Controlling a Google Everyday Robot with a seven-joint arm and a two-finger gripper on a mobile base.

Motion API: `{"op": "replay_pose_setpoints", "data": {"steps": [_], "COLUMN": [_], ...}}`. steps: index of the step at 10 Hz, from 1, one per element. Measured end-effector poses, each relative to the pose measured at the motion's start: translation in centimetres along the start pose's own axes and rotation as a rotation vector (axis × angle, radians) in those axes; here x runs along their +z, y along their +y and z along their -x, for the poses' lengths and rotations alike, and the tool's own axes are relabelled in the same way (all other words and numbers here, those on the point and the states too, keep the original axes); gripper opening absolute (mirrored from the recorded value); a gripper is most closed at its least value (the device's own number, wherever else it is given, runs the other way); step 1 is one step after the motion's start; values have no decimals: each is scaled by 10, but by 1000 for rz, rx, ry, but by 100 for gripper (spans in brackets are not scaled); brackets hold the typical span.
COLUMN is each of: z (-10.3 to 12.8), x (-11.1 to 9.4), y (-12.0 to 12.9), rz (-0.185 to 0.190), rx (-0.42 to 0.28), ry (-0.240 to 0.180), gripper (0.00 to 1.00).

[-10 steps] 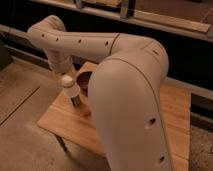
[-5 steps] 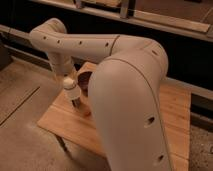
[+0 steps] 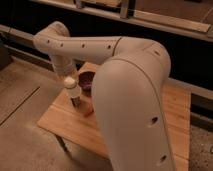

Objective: Place the ceramic cup over the eraser

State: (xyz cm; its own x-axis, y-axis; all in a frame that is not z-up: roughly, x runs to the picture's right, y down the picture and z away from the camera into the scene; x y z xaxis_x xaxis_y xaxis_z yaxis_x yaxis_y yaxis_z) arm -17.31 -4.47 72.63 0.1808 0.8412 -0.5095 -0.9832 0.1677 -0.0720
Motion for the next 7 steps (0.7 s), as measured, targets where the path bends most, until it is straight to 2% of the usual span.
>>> {"op": "replay_pose_setpoints", "data": {"steps": [2, 7], "z": [0, -26], "x": [4, 34], "y": [-1, 17], "rz": [20, 101], "rx": [-13, -25], "ry": [-26, -13], "gripper": [0, 0]}}
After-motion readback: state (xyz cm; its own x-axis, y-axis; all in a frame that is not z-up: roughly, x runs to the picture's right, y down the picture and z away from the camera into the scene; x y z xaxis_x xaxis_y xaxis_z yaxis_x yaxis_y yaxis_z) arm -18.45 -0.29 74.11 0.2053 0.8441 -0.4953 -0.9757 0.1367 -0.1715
